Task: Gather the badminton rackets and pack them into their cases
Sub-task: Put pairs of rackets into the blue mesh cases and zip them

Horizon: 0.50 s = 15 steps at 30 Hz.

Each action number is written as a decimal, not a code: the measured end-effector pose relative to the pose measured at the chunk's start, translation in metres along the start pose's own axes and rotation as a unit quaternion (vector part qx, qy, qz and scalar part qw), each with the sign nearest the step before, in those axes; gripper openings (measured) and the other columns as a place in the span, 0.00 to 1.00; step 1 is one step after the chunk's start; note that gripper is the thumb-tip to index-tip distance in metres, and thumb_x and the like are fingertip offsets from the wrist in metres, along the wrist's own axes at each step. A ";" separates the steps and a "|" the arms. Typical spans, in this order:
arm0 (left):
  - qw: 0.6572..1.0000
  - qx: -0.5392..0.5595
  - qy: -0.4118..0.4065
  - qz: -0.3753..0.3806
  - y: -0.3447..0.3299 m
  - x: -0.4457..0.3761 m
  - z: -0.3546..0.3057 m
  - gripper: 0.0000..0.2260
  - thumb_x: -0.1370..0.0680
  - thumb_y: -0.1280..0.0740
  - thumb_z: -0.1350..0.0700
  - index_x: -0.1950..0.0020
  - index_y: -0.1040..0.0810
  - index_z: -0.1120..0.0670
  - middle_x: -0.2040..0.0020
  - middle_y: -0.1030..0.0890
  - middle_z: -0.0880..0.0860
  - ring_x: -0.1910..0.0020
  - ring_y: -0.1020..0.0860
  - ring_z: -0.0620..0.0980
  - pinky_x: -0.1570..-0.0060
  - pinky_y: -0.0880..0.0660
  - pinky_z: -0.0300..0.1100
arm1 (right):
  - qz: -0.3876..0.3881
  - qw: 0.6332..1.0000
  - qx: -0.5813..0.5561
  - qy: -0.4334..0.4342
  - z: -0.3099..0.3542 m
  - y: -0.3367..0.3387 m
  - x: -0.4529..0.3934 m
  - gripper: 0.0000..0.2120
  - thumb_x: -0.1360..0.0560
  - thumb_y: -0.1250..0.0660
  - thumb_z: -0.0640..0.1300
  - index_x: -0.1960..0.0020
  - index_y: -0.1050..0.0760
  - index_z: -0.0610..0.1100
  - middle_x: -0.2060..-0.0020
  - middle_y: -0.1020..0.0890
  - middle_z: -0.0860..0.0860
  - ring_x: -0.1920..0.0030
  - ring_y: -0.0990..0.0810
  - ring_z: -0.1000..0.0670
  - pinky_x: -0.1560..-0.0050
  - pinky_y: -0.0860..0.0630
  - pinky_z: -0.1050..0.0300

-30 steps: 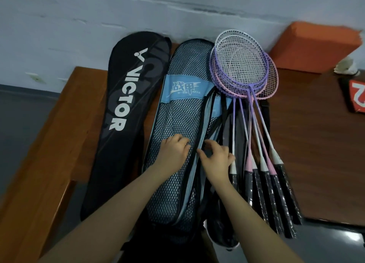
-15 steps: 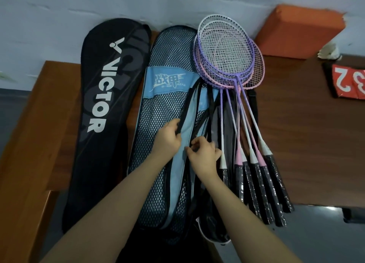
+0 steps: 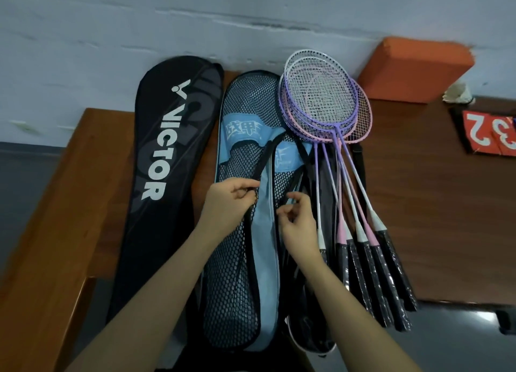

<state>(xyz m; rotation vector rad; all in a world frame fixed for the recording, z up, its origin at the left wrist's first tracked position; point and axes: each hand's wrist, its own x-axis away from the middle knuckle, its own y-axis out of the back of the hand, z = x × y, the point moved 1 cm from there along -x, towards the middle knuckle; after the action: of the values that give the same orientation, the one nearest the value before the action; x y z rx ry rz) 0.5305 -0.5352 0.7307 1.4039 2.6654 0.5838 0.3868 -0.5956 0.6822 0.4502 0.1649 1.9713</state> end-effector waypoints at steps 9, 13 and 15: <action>0.999 0.027 0.040 0.000 0.014 0.013 0.004 0.11 0.28 0.31 0.65 0.50 0.18 0.53 0.60 0.17 0.48 0.63 0.20 0.40 0.58 0.25 0.29 | 0.031 0.998 -0.056 -0.023 0.014 -0.017 -0.009 0.14 0.26 0.33 0.37 0.42 0.27 0.46 0.66 0.26 0.52 0.64 0.26 0.55 0.58 0.26 0.58; 0.994 -0.102 -0.020 -0.030 0.012 0.006 0.018 0.09 0.29 0.30 0.63 0.50 0.18 0.56 0.60 0.21 0.49 0.65 0.26 0.39 0.58 0.31 0.29 | 0.035 0.995 -0.089 -0.005 0.026 -0.007 -0.009 0.14 0.25 0.35 0.33 0.41 0.27 0.43 0.66 0.29 0.52 0.67 0.29 0.58 0.64 0.29 0.68; 0.985 -0.159 -0.072 -0.007 0.003 0.002 0.021 0.14 0.29 0.30 0.63 0.44 0.21 0.59 0.53 0.21 0.55 0.57 0.25 0.44 0.54 0.34 0.29 | 0.044 0.996 -0.076 0.017 0.033 0.001 -0.008 0.14 0.25 0.36 0.33 0.41 0.27 0.44 0.65 0.29 0.51 0.68 0.30 0.59 0.65 0.30 0.69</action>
<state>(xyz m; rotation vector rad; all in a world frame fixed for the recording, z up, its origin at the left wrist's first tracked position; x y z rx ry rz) 0.5368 -0.5257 0.7123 1.2825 2.3400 0.8281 0.4020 -0.6055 0.7114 0.3304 0.0166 2.0610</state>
